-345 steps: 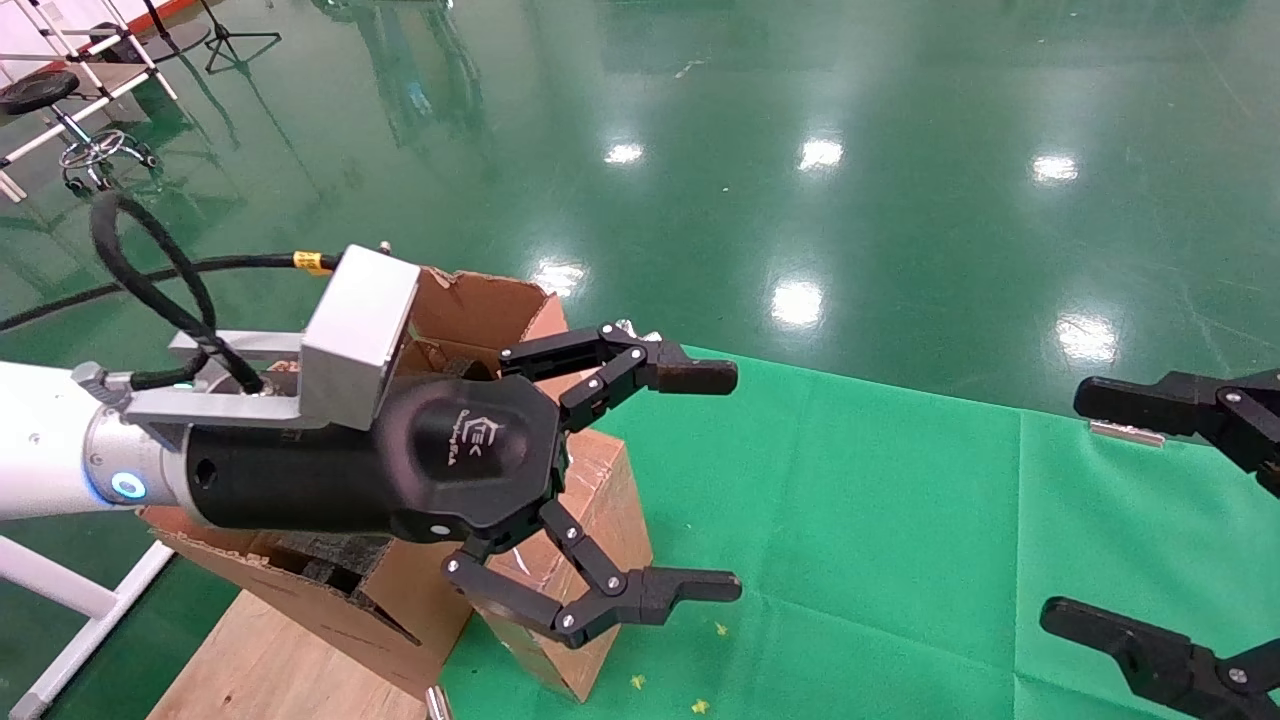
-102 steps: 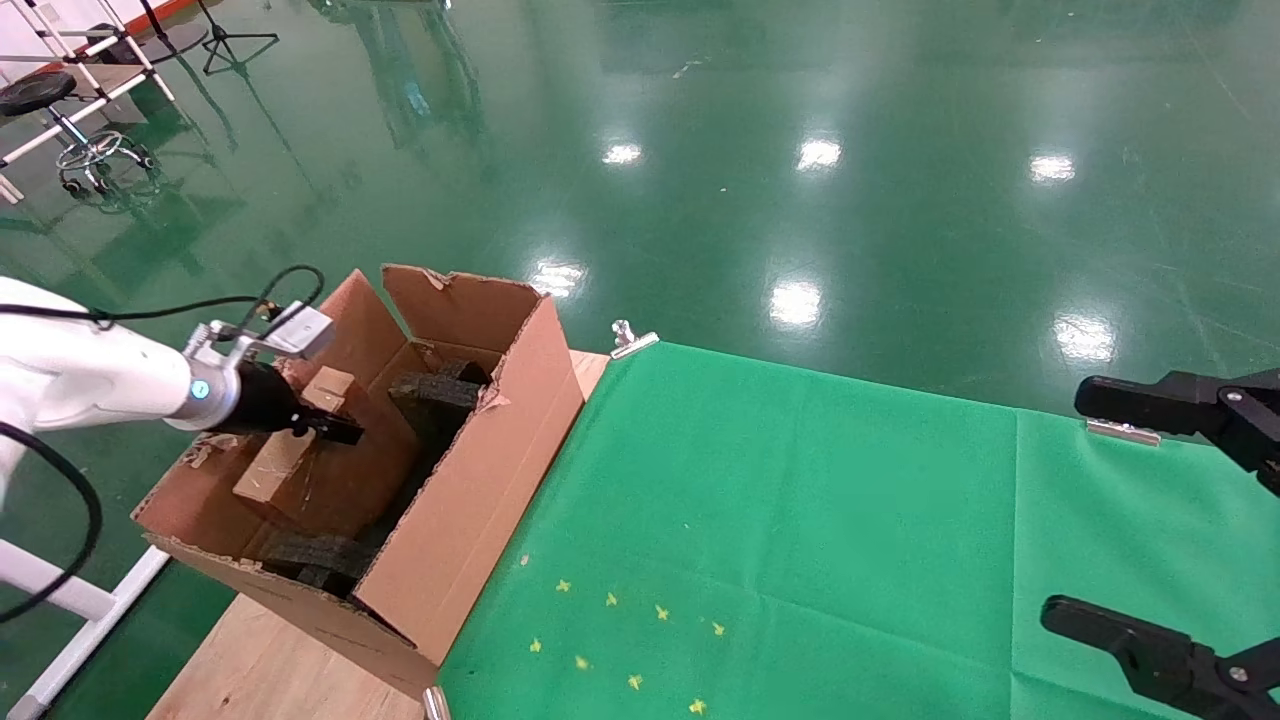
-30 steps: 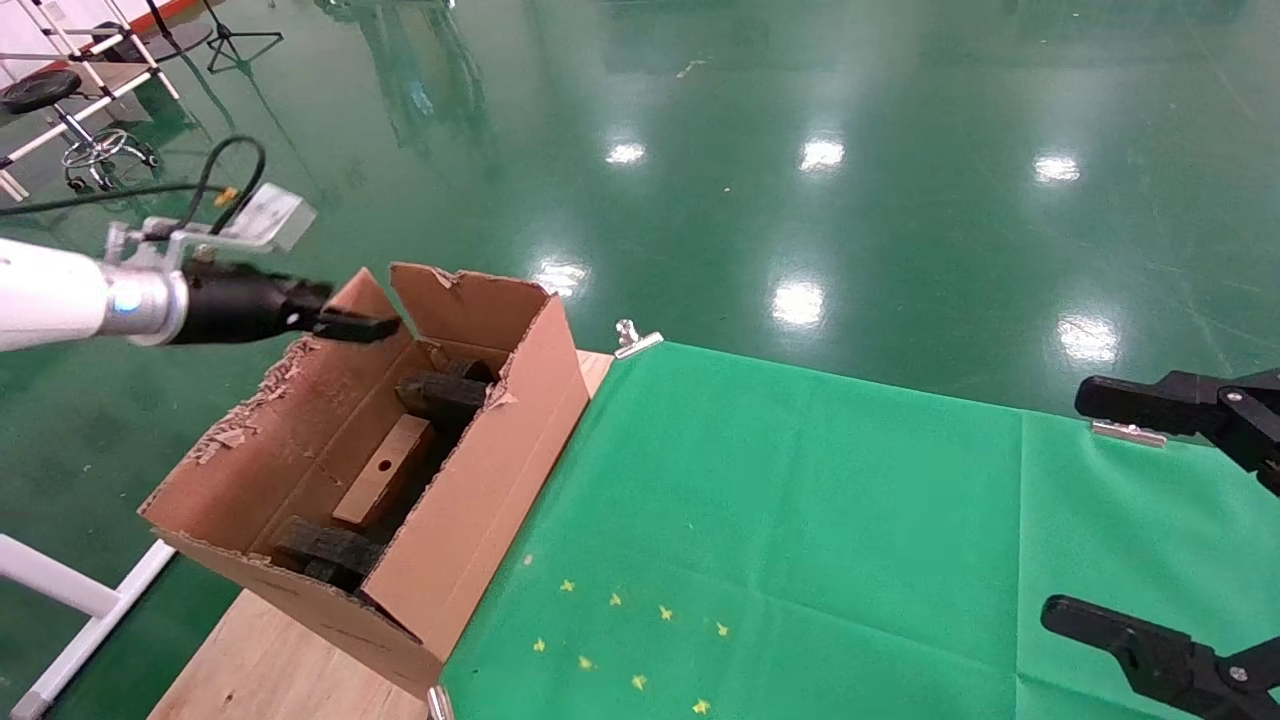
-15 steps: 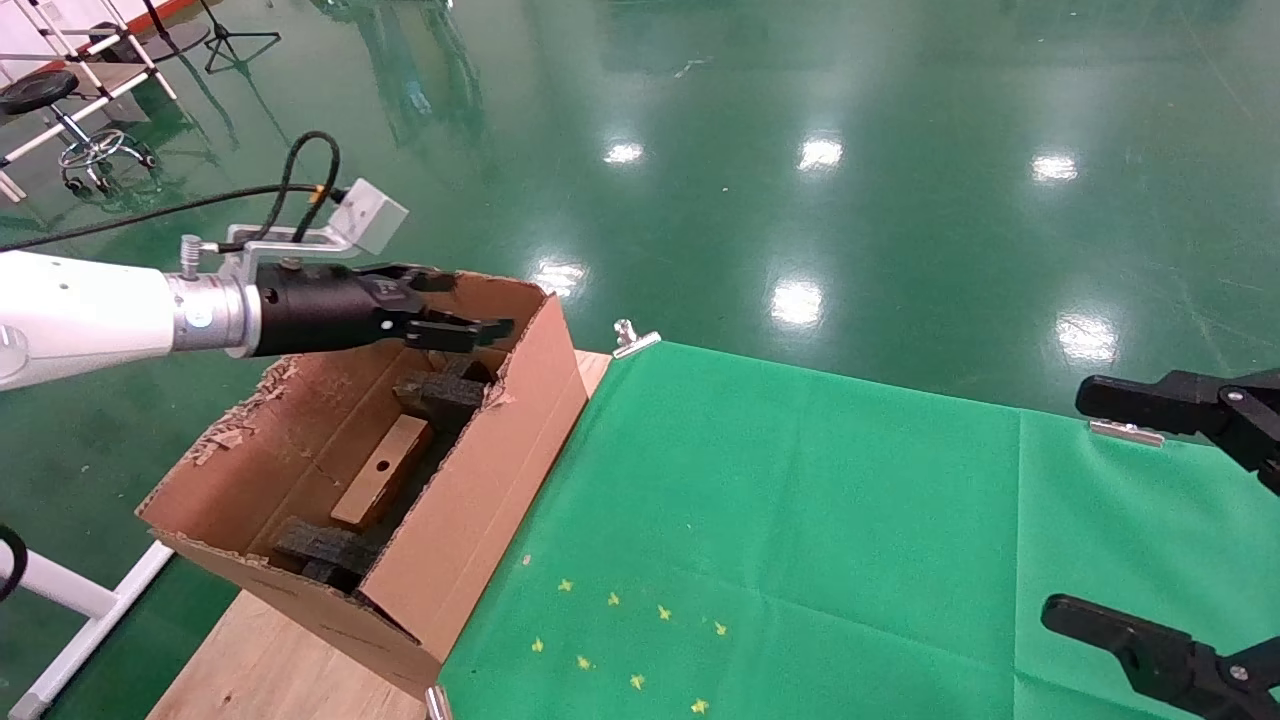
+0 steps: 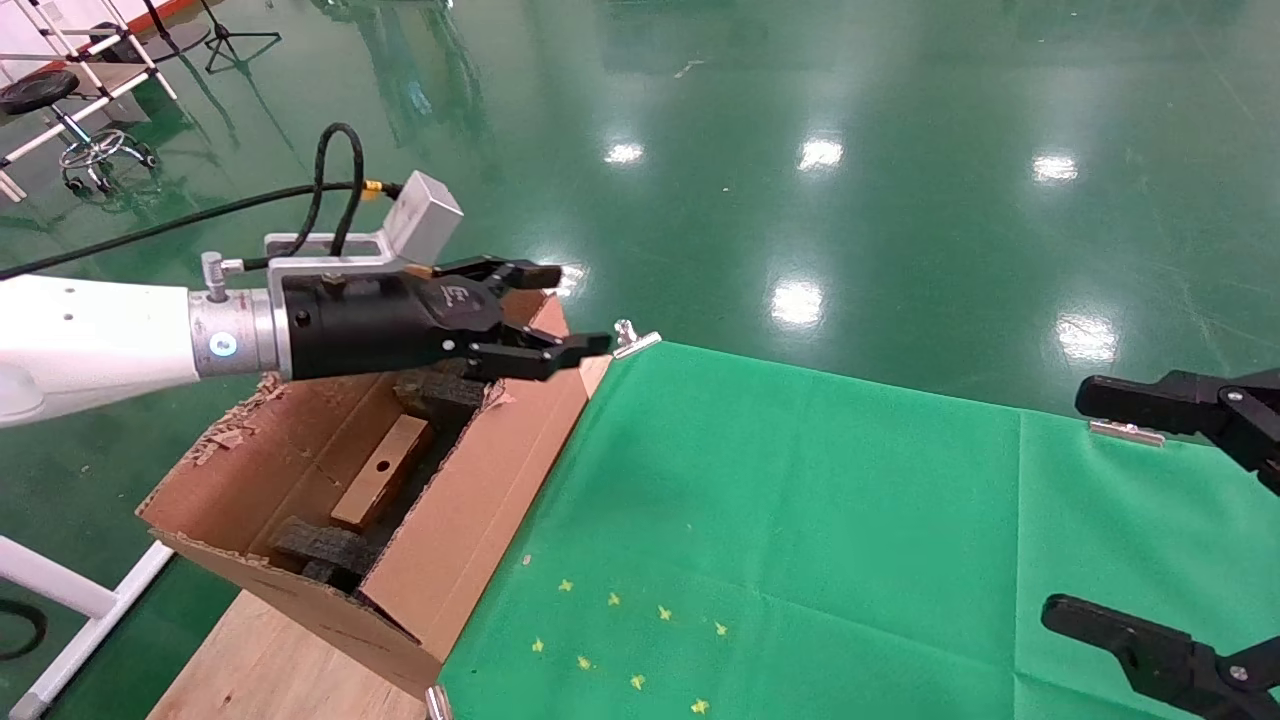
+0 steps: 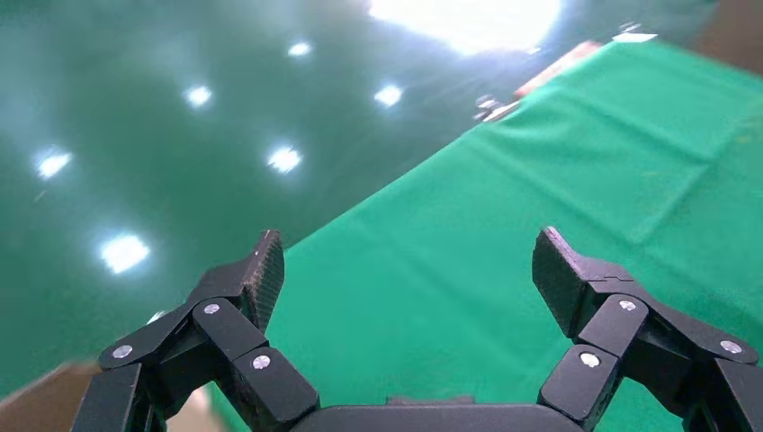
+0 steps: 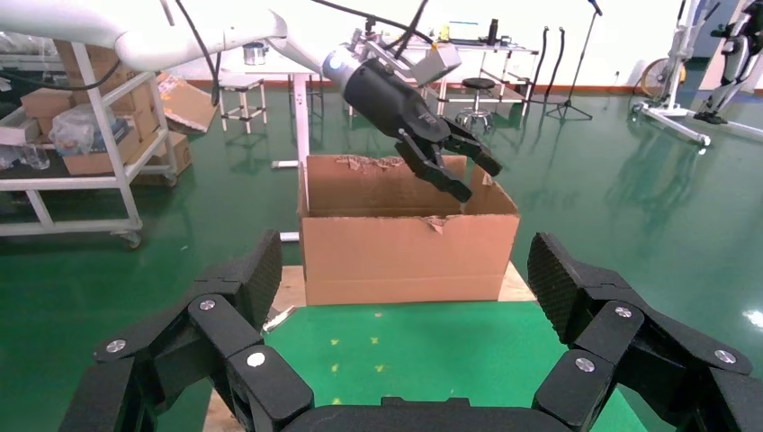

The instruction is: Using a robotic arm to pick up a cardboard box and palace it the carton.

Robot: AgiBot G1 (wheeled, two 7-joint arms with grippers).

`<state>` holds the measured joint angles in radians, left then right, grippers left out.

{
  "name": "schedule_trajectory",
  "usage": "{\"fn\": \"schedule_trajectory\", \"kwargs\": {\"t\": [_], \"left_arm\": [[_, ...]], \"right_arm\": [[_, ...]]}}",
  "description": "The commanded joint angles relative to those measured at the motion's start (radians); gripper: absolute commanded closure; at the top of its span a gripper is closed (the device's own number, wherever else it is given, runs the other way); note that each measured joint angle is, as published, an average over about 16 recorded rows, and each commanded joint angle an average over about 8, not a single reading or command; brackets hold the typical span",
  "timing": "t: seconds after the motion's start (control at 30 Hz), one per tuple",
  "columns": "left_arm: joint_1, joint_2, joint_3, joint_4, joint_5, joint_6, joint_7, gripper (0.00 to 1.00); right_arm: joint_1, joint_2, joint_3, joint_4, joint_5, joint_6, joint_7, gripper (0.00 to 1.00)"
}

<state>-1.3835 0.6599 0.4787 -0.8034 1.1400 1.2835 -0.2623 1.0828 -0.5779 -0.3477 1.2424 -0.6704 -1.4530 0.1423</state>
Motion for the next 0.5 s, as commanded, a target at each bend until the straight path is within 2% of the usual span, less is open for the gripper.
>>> {"fn": "schedule_trajectory", "kwargs": {"t": [0.03,0.5], "left_arm": [[0.024,-0.004,-0.015,-0.037,-0.032,0.016,0.006,0.0],[0.191,-0.03,-0.123,-0.298,-0.254,0.131,0.046,0.0]], "right_arm": [[0.0,0.0,0.0,0.0,0.0,0.0,0.0,0.0],[0.0,0.0,0.0,0.0,0.0,0.0,0.0,0.0]]}}
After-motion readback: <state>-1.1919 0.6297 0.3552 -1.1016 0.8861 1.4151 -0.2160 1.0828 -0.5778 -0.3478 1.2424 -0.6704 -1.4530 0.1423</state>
